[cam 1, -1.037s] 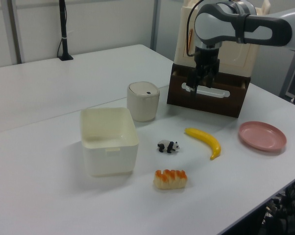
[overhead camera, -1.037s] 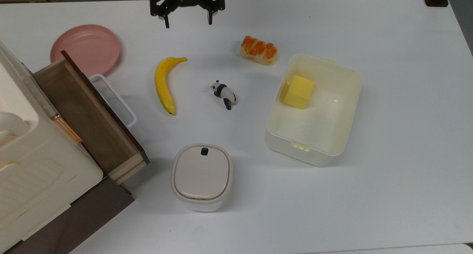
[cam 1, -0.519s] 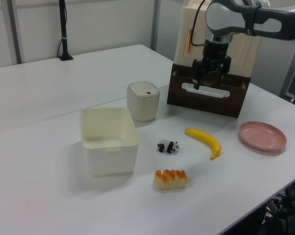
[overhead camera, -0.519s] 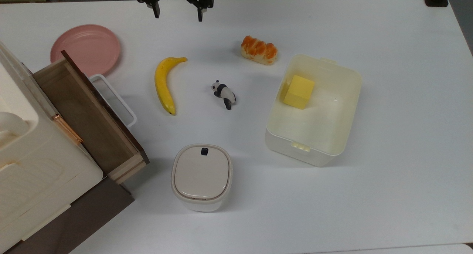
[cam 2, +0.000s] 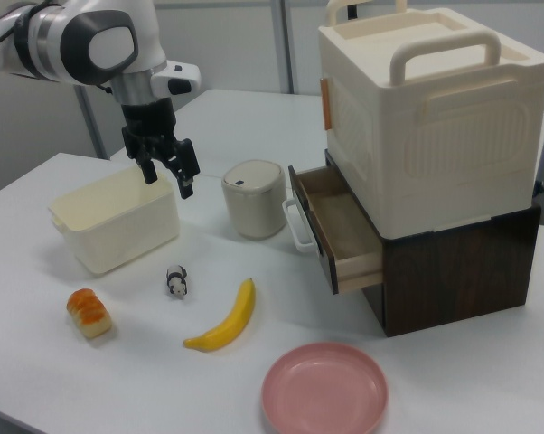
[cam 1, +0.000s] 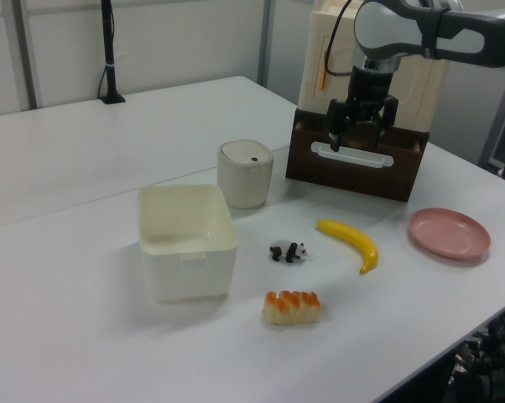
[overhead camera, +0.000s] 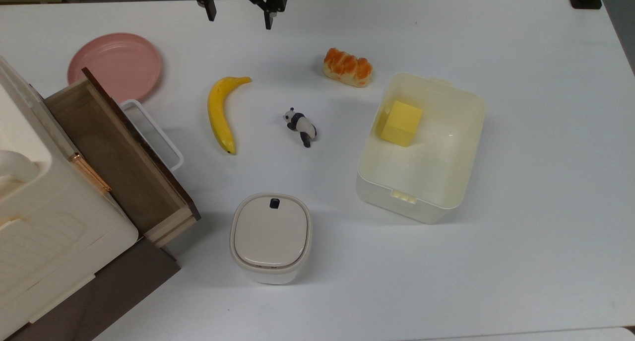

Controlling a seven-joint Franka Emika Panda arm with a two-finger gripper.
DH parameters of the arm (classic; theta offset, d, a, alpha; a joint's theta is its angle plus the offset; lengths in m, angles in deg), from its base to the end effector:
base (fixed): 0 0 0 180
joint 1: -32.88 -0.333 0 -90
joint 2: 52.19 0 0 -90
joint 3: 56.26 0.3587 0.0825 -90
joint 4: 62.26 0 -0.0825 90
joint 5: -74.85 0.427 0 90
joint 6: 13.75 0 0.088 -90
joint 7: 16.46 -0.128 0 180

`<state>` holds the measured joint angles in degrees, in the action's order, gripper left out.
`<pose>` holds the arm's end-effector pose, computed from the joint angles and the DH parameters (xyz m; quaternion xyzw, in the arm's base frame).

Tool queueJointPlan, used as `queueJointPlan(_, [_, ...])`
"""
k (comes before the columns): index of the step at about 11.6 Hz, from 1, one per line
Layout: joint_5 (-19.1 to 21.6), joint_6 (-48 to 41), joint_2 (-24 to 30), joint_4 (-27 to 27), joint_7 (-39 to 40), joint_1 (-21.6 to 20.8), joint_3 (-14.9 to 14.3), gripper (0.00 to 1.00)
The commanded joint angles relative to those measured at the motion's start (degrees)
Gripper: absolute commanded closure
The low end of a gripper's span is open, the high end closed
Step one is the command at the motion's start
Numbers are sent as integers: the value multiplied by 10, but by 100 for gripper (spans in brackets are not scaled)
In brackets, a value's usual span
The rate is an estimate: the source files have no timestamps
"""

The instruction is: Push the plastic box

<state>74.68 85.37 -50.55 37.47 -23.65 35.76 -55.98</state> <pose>0.5962 -0.0274 0.5891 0.9963 -0.0851 0.0090 0.0012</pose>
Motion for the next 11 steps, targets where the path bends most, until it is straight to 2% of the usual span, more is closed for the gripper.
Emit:
queueJointPlan(1, [12,-6,8,7,-14,-4,4,0])
queueJointPlan(4, [15,10,6,6,-15,-11,3,0])
queueJointPlan(6, [52,31,7,6,-16,-10,1,0])
queueJointPlan(11, [54,27,7,-14,-10,-13,0,0])
